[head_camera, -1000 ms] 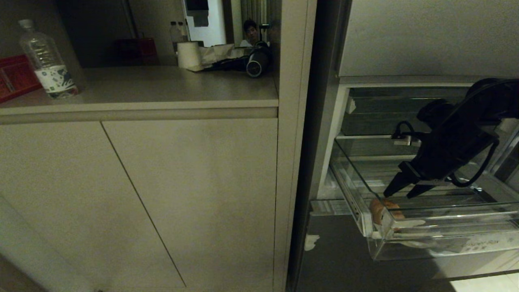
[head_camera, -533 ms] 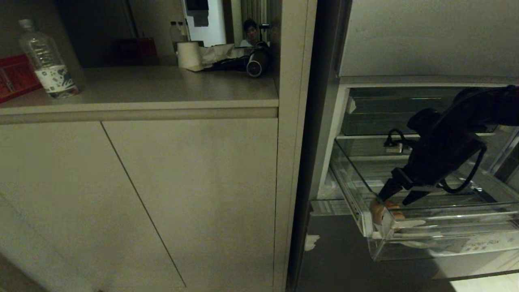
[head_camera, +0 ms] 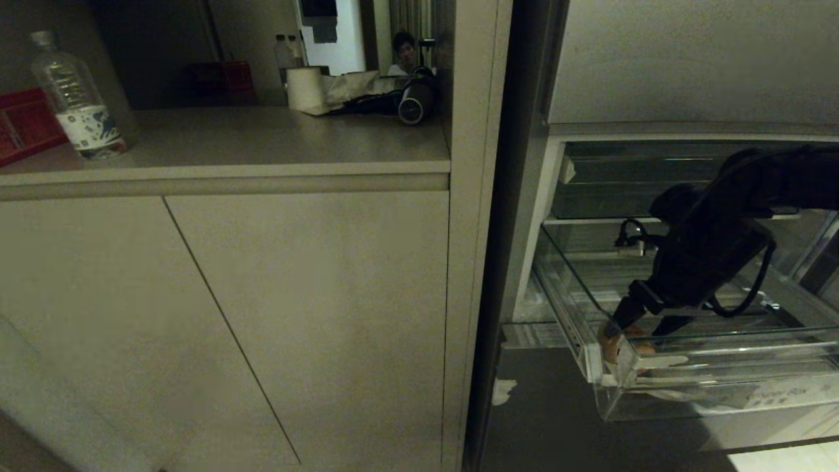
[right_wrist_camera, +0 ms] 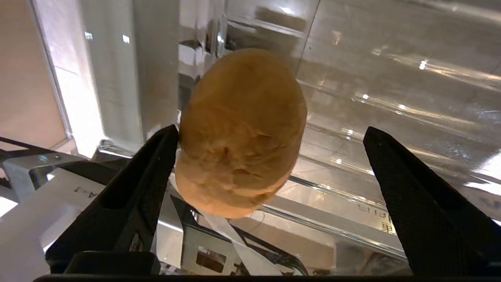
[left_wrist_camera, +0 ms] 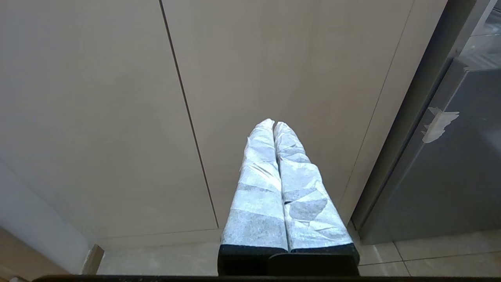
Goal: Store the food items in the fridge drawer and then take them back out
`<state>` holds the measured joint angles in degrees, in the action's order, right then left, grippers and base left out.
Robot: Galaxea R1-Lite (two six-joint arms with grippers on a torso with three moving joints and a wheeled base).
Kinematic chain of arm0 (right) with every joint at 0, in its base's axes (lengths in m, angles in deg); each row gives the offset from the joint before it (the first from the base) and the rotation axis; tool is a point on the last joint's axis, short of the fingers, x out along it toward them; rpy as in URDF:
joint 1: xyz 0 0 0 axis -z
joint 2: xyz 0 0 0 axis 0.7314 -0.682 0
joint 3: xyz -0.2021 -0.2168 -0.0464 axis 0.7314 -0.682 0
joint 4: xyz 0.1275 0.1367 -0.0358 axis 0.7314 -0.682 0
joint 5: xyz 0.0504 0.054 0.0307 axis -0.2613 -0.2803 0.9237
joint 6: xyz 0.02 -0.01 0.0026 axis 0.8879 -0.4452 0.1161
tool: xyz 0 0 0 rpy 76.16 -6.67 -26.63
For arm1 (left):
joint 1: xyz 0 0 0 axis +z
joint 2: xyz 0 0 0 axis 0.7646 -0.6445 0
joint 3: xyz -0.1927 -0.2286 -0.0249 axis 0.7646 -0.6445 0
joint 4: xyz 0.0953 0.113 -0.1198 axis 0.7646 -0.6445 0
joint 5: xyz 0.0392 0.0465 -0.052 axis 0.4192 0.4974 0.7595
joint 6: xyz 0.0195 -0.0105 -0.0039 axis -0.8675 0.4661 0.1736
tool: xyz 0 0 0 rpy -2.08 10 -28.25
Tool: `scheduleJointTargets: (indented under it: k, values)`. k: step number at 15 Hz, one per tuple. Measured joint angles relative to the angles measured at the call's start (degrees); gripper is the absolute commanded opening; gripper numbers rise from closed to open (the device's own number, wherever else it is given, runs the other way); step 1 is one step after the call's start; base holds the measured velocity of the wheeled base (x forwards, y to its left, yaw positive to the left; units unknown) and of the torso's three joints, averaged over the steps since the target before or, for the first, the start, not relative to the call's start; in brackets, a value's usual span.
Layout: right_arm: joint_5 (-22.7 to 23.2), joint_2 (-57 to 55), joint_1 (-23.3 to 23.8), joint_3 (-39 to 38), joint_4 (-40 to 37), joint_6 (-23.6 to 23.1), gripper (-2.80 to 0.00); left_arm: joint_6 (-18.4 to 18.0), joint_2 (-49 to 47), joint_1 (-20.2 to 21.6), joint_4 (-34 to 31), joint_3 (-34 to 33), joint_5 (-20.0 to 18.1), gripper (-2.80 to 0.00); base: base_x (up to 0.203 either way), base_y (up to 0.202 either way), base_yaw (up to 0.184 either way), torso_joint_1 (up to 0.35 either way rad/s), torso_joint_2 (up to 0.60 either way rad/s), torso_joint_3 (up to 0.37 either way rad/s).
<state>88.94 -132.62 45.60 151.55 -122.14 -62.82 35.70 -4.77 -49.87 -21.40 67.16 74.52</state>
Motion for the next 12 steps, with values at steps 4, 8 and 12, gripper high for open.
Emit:
scheduleJointTargets:
  k: [4,8,12]
  values:
    - [-0.1,-0.4,-0.2,-0.1,-1.6,-0.6,0.0,0.0,0.0,0.0,0.0,0.0,0.0,-2.8,0.0,0.0,0.0,0.0,0.0,0.0]
    - [-0.1,-0.5,-0.5,-0.3,-2.0,-0.5,0.0,0.0,0.0,0.0,0.0,0.0,0.0,-2.8,0.0,0.0,0.0,0.0,0.0,0.0]
    - [-2.3,-0.6,-1.0,-0.3,-2.8,-0.6,0.0,0.0,0.0,0.0,0.0,0.0,0.0,-2.8,0.0,0.0,0.0,0.0,0.0,0.0]
